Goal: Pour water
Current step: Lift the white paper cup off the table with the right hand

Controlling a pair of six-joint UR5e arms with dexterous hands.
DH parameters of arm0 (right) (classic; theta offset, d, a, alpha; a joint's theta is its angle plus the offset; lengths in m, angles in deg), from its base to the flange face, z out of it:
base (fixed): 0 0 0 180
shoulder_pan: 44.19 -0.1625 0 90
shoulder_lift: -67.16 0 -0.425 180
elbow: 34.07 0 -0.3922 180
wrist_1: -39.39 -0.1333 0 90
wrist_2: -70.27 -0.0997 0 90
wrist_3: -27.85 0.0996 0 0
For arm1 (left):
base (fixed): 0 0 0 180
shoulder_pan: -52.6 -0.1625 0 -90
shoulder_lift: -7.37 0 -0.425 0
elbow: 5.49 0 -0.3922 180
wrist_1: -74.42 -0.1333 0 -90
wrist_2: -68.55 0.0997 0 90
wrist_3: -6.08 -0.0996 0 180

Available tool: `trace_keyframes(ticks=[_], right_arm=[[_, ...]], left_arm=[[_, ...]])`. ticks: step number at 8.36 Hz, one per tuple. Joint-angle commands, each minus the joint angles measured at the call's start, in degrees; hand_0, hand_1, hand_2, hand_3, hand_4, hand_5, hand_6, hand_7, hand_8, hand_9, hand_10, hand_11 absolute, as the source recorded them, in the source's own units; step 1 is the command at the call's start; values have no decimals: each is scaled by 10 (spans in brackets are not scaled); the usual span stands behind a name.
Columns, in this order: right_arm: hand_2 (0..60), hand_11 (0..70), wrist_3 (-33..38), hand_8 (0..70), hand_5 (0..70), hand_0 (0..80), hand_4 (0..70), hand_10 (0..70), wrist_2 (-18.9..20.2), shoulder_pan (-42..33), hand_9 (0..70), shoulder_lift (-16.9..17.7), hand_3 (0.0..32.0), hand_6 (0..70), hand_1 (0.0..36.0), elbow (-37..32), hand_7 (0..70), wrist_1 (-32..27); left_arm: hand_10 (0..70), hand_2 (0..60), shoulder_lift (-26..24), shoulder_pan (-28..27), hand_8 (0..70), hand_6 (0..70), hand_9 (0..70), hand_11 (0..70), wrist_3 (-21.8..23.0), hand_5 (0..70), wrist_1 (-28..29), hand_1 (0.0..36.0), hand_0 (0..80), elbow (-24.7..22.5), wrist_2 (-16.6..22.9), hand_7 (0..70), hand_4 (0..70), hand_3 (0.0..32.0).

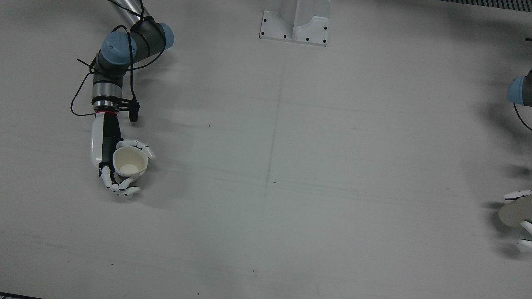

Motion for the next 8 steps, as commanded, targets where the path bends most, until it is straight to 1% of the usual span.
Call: trace_keyframes(ticks=[1, 2, 3, 4, 5, 6, 7, 8], right_arm=[[600, 438, 1, 454, 700, 424, 251, 301, 4, -28, 602, -1, 0, 551, 186, 47, 612, 3], [600, 421, 0, 443, 700, 436, 251, 287, 4, -38, 588, -1, 0, 543, 191, 63, 606, 4], [600, 424, -1, 446, 700, 442, 265, 289, 5, -42, 593, -3, 0, 553, 202, 68, 625, 4], [600, 426, -1, 444, 700, 452, 269, 290, 5, -46, 591, -1, 0, 562, 221, 75, 647, 5], [600, 391, -6, 418, 700, 456, 250, 263, 5, -52, 557, -3, 0, 539, 224, 85, 631, 5], [600, 377, -18, 410, 700, 459, 245, 253, 4, -61, 549, -3, 0, 535, 224, 98, 638, 5], [600, 355, -23, 400, 700, 461, 239, 238, 4, -67, 539, -3, 0, 529, 227, 104, 652, 5], [600, 349, -23, 394, 700, 462, 242, 233, 4, -69, 533, -3, 0, 532, 229, 105, 667, 5]], left_arm=[[138, 162, -6, 0, 207, 262, 302, 226, 3, 700, -2, 358, 800, -19, 3, 368, 540, 0], [136, 150, -9, -3, 206, 268, 300, 223, 0, 700, -15, 357, 800, -44, 3, 374, 558, 0], [134, 140, -18, -3, 206, 273, 299, 221, -1, 700, -29, 355, 800, -61, 4, 380, 577, 0], [134, 142, -31, -3, 206, 277, 299, 221, -1, 700, -45, 356, 800, -75, 6, 384, 584, 0], [133, 154, -54, -5, 206, 278, 299, 220, -2, 700, -66, 357, 800, -87, 10, 385, 583, 0], [131, 151, -90, -6, 205, 280, 297, 217, -3, 700, -79, 356, 800, -89, 34, 388, 592, 0], [131, 149, -134, -27, 204, 278, 296, 216, -4, 700, -106, 352, 800, -89, 63, 387, 596, 0], [130, 149, -157, -57, 204, 282, 296, 216, -5, 700, -116, 353, 800, -90, 63, 389, 601, 0]])
